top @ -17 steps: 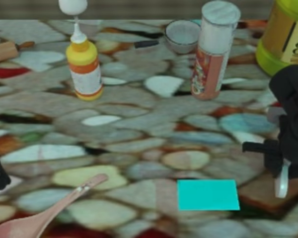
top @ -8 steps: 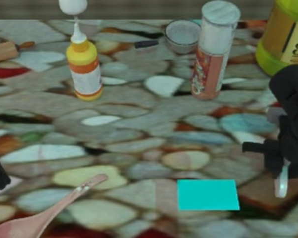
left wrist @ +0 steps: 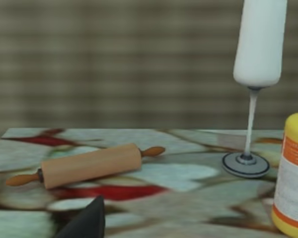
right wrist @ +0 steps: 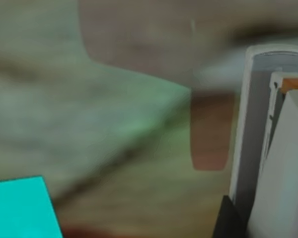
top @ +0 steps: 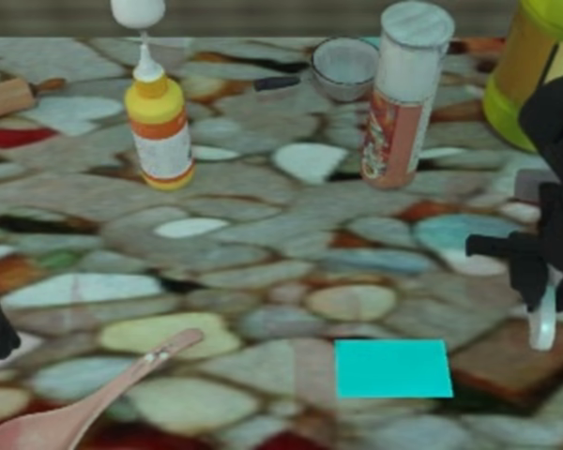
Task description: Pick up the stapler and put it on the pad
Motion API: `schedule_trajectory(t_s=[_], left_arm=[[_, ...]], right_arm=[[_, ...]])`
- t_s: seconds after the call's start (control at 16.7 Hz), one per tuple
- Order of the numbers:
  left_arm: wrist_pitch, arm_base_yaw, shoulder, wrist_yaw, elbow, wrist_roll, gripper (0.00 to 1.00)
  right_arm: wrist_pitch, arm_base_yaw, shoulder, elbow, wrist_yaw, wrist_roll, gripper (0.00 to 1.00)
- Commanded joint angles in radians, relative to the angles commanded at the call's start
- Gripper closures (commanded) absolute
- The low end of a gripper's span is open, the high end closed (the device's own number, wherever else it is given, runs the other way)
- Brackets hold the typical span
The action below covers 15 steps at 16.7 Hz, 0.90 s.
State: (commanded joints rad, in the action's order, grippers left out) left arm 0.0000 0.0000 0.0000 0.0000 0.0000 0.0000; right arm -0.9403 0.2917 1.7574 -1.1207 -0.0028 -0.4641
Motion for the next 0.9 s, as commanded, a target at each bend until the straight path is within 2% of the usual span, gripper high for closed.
schedule_trajectory(t_s=[0.24, 0.6, 0.72, 0.9], left_arm=[[0.0, 0.0, 0.0, 0.0, 0.0, 0.0, 0.0], [0.0, 0.0, 0.0, 0.0, 0.0, 0.0, 0.0], [0.0, 0.0, 0.0, 0.0, 0.0, 0.0, 0.0], [0.0, 0.0, 0.0, 0.0, 0.0, 0.0, 0.0]], right_arm=[[-0.164, 0.003, -0.065, -0.098, 0.0, 0.005, 1.0], [-0.189, 0.0, -0.079, -0.116, -0.001, 0.005, 1.0], [-0.193, 0.012, -0.071, -0.125, 0.0, -0.027, 1.0], [-0.205, 0.051, -0.046, -0.153, 0.001, -0.155, 1.0]])
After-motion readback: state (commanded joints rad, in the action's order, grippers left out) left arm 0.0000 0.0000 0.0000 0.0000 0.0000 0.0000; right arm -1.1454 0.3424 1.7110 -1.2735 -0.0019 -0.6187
